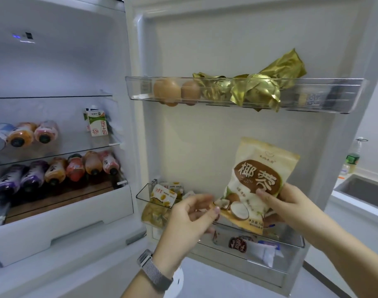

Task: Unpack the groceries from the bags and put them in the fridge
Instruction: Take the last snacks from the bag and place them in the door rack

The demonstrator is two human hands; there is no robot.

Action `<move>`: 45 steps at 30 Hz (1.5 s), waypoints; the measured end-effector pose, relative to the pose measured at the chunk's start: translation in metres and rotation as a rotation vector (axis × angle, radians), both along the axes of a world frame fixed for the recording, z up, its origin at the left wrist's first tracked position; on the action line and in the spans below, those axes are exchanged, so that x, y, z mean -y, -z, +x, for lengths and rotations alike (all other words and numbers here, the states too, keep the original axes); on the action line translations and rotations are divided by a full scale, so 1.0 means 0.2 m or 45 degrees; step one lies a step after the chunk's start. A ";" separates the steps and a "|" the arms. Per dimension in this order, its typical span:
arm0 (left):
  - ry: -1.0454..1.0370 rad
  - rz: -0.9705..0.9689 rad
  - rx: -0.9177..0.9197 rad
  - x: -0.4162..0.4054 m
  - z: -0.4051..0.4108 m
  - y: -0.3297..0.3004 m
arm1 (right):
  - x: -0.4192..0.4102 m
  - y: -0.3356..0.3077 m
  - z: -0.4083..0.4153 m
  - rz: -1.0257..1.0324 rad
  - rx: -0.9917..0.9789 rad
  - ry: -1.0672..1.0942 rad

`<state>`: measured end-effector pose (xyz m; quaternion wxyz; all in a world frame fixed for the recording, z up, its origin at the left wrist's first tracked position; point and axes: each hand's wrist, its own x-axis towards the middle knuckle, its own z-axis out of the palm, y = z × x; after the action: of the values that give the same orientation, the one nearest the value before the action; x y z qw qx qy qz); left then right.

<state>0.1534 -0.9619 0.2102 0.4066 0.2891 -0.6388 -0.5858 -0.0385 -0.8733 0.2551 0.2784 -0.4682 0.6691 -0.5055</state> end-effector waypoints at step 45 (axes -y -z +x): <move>-0.030 -0.434 0.767 -0.01 0.14 0.23 | 0.37 0.32 -0.21 0.831 -1.289 0.352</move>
<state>0.1821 -0.9590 0.1636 0.2491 0.3844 -0.8153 -0.3544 -0.0811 -0.9477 0.1903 -0.0127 -0.4496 0.8929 -0.0213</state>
